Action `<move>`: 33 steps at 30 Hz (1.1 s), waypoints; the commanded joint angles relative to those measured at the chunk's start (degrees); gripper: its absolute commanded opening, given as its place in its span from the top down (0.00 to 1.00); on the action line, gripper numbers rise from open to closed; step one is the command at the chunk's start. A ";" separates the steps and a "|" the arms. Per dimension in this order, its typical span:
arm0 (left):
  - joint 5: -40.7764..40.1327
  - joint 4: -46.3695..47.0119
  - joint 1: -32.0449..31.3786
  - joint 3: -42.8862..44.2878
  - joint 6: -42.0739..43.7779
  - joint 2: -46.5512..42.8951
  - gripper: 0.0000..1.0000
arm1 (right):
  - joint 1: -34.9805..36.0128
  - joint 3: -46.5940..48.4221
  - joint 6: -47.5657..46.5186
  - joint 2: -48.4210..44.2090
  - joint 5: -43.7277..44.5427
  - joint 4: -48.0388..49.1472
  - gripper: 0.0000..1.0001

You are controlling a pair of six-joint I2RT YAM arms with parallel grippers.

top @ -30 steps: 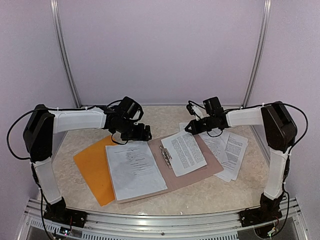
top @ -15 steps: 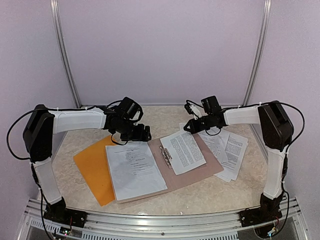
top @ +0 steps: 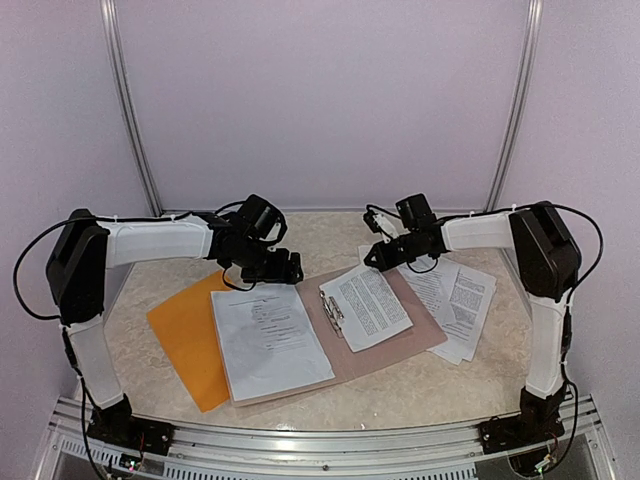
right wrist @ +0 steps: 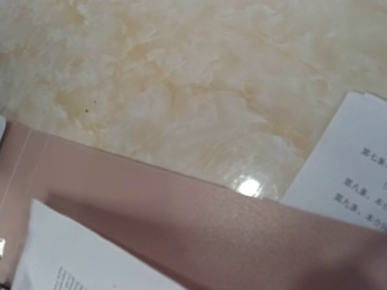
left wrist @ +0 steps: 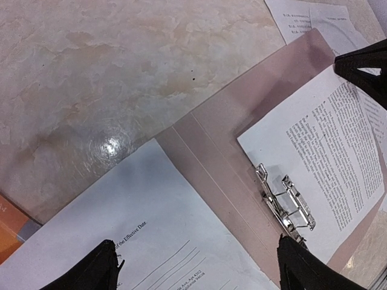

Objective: Put the files into the folder
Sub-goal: Place the file in the spring clip on the folder.

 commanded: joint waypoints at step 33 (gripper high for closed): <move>0.24 -2.85 -0.81 3.86 0.64 2.03 0.10 | 3.22 -1.97 -2.43 -3.85 4.66 -1.59 0.36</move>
